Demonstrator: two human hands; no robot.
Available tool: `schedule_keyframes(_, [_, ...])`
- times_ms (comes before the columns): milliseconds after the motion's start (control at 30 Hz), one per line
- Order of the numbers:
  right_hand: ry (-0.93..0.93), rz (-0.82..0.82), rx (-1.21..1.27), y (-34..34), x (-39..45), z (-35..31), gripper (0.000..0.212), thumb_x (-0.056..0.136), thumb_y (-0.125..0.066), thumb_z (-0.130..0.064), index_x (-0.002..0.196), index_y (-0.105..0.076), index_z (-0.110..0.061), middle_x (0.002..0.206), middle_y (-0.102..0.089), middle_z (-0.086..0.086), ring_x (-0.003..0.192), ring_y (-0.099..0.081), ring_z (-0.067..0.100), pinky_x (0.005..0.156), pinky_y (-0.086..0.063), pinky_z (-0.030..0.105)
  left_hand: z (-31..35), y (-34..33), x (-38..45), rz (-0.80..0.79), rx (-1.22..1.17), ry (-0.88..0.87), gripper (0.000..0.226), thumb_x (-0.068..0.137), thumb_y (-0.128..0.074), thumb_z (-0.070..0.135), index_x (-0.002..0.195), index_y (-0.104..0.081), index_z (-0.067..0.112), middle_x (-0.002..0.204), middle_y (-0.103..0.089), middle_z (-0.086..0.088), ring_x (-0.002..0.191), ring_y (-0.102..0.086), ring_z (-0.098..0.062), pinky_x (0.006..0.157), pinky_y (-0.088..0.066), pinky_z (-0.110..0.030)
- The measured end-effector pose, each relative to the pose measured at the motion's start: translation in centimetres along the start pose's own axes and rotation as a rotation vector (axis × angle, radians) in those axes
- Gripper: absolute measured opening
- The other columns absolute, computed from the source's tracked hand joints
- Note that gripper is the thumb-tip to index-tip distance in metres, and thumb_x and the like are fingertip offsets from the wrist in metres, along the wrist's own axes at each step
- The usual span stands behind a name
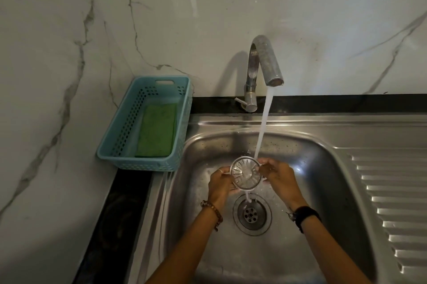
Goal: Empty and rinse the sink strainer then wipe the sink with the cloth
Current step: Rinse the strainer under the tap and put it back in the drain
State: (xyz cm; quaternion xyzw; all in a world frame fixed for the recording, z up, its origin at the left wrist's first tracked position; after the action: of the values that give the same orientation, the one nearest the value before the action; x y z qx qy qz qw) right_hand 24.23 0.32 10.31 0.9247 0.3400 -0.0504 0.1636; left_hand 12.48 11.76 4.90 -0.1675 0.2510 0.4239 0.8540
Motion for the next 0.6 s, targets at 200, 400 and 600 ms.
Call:
schedule_keyframes(200, [0.036,0.076,-0.108,2.4,-0.3,0.8,0.009,0.085,-0.062,-0.002,0.093,-0.063,-0.006,0.088,-0.064,0.001,0.08,-0.059,0.008,0.062,-0.045,0.003,3.6,-2.4,-1.3,-0.099,0.574,-0.407,0.009,0.087,-0.06,0.015,0.093,-0.065,0.013,0.093,-0.07,-0.008,0.087,-0.066,-0.02,0.08,-0.056,-0.035])
schedule_keyframes(400, [-0.012,-0.145,-0.21,1.5,1.4,-0.1,0.026,0.083,-0.052,0.014,0.099,-0.062,-0.004,0.103,-0.064,0.015,0.098,-0.058,0.023,0.082,-0.046,0.022,5.5,-4.0,-2.4,-0.035,0.935,-0.598,0.015,0.091,-0.053,0.02,0.1,-0.063,0.015,0.087,-0.07,-0.004,0.073,-0.065,-0.017,0.061,-0.055,-0.026])
schedule_keyframes(600, [0.212,-0.002,-0.256,2.9,5.2,-9.5,0.022,0.09,-0.054,-0.002,0.11,-0.062,-0.006,0.104,-0.058,-0.003,0.097,-0.055,0.009,0.083,-0.047,0.017,1.6,-2.5,-0.8,-0.065,0.356,-0.132,0.019,0.084,-0.058,-0.001,0.102,-0.064,0.0,0.103,-0.068,-0.024,0.06,-0.068,-0.019,0.059,-0.06,-0.028])
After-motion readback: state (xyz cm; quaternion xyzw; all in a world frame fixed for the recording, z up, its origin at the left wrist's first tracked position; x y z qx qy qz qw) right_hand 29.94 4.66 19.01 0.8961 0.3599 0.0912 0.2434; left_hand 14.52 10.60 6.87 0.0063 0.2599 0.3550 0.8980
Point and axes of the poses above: each hand's wrist, its own x-axis towards the middle knuckle, its own y-axis out of the back of the hand, z = x × y, the point moved 10 cm from there along x, towards the middle knuckle
